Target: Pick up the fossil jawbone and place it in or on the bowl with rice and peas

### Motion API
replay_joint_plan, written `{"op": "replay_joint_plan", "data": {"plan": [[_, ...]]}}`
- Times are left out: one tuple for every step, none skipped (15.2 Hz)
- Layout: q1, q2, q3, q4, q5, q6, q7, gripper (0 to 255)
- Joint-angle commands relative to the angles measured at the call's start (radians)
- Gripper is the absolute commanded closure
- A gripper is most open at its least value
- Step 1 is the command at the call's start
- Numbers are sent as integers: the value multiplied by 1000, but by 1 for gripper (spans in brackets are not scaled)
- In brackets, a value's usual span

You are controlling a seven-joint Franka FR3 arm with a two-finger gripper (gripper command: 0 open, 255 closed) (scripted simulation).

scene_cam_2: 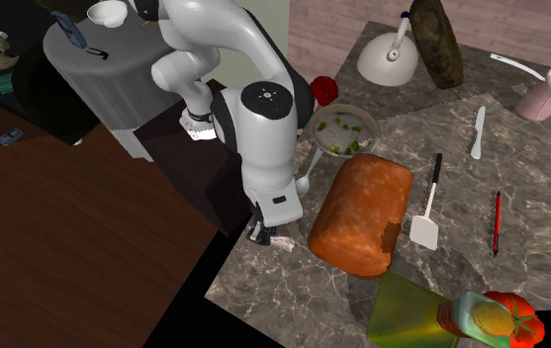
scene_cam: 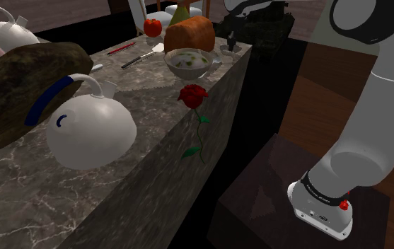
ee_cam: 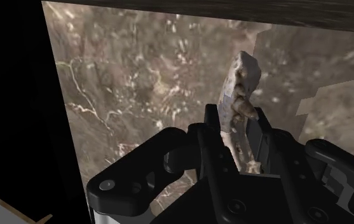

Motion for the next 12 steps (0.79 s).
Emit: {"op": "replay_joint_plan", "data": {"plan": [[0,0,0,0,0,0,0,255],[0,0,0,0,0,0,0,255],[0,0,0,0,0,0,0,255],[0,-2,0,11,0,-13,-1,255],[0,-4,0,22,0,-25,-2,255],[0,-5,0,34,0,-38,-3,255],[0,-6,-1,46,0,-51,-4,255],[-1,-7,-1,58,0,-64,-6,255],[-1,-7,-1,71,1,-78,-7,255],[-1,-8,-1,84,1,-91,-8,255],[-1,-8,-1,97,2,-104,-9,255],[-2,-8,-1,111,2,-117,-11,255]]}}
